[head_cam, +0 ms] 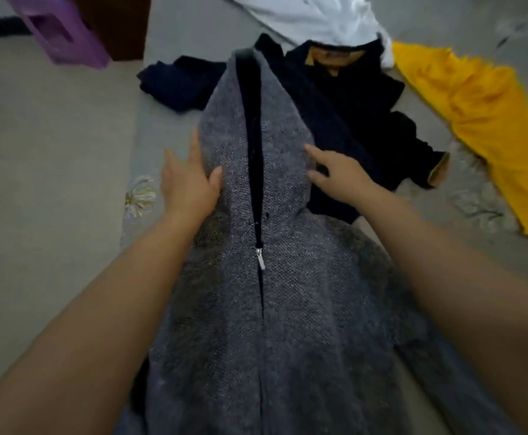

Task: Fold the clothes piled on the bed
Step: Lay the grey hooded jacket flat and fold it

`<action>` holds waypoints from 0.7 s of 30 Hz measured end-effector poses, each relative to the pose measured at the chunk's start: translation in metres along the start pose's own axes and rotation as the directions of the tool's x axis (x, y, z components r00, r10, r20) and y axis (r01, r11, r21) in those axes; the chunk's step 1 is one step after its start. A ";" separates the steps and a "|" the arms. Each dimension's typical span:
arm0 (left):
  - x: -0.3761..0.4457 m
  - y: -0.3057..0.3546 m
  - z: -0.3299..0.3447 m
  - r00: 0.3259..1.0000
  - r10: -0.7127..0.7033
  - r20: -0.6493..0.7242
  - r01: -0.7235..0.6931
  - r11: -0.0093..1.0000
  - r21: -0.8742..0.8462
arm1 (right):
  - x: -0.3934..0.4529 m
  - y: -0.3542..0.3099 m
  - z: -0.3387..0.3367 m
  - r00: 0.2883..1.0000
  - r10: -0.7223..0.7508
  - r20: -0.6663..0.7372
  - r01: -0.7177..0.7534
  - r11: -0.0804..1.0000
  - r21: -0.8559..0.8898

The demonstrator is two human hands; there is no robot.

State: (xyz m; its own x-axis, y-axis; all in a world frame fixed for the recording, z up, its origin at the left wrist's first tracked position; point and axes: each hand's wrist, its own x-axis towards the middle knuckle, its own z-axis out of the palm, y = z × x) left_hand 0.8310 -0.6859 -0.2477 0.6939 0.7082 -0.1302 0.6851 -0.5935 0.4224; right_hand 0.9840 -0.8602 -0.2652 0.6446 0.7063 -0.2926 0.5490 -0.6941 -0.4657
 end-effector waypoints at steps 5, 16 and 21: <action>-0.086 -0.020 0.059 0.974 0.065 0.216 -0.114 0.969 0.220 | -0.082 0.053 0.060 0.967 0.253 -0.018 -0.252 0.953 -0.169; -0.171 -0.020 0.136 0.850 0.074 0.522 -0.224 0.947 0.230 | -0.139 0.142 0.034 0.903 0.388 -0.184 -0.425 0.868 -0.256; -0.168 -0.004 0.151 0.845 0.094 0.527 -0.264 0.930 0.257 | -0.113 0.169 -0.009 0.934 0.293 -0.203 -0.356 0.793 -0.494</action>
State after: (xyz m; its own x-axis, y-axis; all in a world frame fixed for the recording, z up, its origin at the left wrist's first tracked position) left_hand 0.7447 -0.8603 -0.3634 0.7673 0.3412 -0.5430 0.5111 -0.8367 0.1967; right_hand 1.0088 -1.0587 -0.3038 0.8712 0.4280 -0.2405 0.4686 -0.8711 0.1472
